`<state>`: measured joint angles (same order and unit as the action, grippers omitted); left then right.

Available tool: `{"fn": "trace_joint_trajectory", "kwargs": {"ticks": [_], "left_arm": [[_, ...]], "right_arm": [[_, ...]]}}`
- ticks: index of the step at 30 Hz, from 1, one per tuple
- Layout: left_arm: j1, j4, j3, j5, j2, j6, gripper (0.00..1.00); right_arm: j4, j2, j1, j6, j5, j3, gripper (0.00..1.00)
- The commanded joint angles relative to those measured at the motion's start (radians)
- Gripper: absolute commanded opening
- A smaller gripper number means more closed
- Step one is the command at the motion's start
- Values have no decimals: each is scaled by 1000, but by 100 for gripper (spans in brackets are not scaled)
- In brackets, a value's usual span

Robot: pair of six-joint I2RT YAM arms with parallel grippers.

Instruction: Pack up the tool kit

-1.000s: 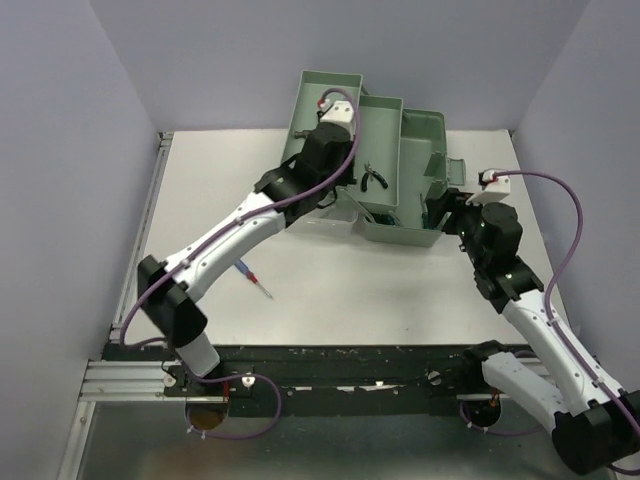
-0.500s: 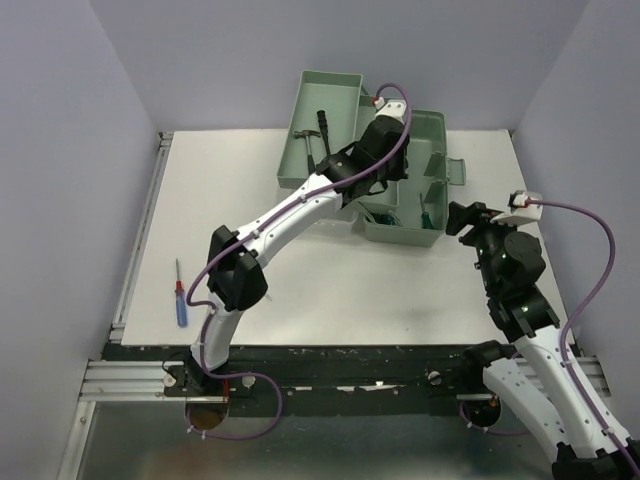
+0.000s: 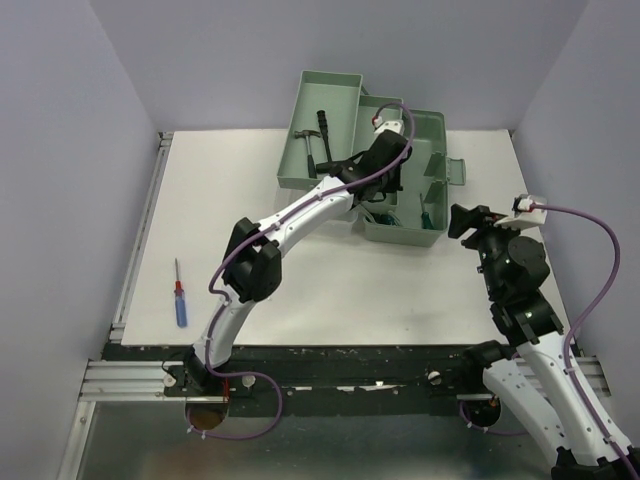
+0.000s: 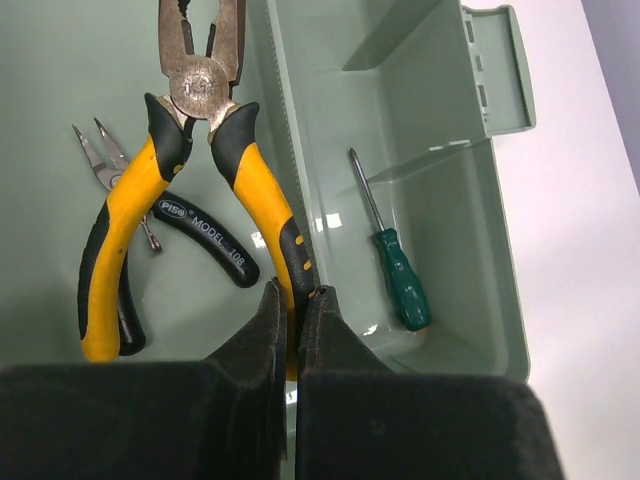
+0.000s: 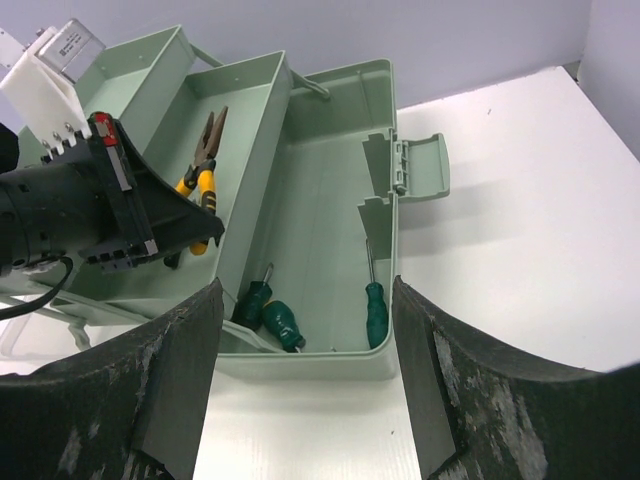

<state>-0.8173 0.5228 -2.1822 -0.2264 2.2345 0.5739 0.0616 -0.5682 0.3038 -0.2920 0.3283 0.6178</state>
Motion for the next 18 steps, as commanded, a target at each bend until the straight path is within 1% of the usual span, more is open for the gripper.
{"fn": "trace_joint_trajectory", "kwargs": {"ticks": [1,3,4,6,9,11,13,18], "left_arm": [[10,-40,15,-44,-33,1,10],[10,-38,12,-44,-33,-6,26],[9,-37,10,-44,-33,-11,37],[9,-37,10,-42,-36,-19,50],[9,-64,16,-19,-47,-49,60],[9,-96,12,27,-56,-90,65],[4,-153,16,132,-78,-162,68],[-16,-335,88,358,-193,-322,82]], "right_arm": [[27,5,-3,-15,20,-3,75],[27,1,-3,-16,17,-3,75],[26,-1,-5,-15,17,-3,75],[26,-2,-3,-15,15,-3,75],[27,-4,-3,-15,15,-3,75],[27,-2,-5,-15,14,-3,75],[26,-2,-5,-13,14,-1,75],[14,8,-3,-6,-1,3,75]]}}
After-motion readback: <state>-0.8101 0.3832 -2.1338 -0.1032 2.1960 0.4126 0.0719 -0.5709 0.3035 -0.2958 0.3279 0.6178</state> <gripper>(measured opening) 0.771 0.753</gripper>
